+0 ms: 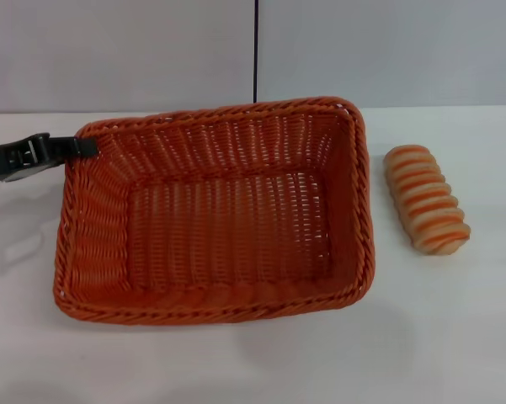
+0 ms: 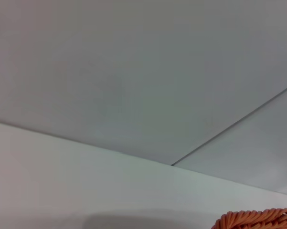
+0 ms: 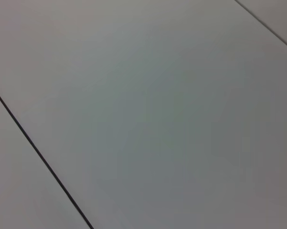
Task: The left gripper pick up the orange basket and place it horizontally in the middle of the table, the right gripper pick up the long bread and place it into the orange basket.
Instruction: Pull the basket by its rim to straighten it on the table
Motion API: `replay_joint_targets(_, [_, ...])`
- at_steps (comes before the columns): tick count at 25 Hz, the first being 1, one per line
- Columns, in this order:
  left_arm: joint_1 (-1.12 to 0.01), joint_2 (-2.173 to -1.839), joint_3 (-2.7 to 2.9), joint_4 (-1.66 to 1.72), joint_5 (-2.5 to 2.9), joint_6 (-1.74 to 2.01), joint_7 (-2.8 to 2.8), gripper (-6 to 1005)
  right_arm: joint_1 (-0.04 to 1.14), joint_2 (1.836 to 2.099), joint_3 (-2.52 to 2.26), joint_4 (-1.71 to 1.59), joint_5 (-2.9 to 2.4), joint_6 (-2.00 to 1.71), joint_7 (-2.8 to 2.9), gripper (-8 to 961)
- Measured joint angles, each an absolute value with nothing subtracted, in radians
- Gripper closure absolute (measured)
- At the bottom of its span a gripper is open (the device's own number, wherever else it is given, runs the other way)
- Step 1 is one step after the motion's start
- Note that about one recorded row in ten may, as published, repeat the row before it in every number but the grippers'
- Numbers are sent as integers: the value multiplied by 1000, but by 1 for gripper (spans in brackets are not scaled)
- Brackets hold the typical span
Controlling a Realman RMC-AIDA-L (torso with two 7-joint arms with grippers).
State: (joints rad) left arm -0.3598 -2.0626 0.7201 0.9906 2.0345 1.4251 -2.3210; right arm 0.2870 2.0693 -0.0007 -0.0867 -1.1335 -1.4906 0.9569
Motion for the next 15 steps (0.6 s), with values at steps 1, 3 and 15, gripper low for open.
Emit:
replay_joint_targets(1, [-356, -2062, 720, 985, 2030, 1425, -2319, 801, 287, 2069, -1, -87, -1133, -1491, 957, 122])
replay_joint_targets(3, [-350, -2061, 723, 979, 2021, 1425, -2315, 801, 288, 2069, -1, -87, -1134, -1491, 957, 122])
replay_joint_targets(15, [-346, -2054, 709, 977, 2008, 1454, -2324, 591, 286, 2069, -25, -95, -1134, -1491, 960, 121])
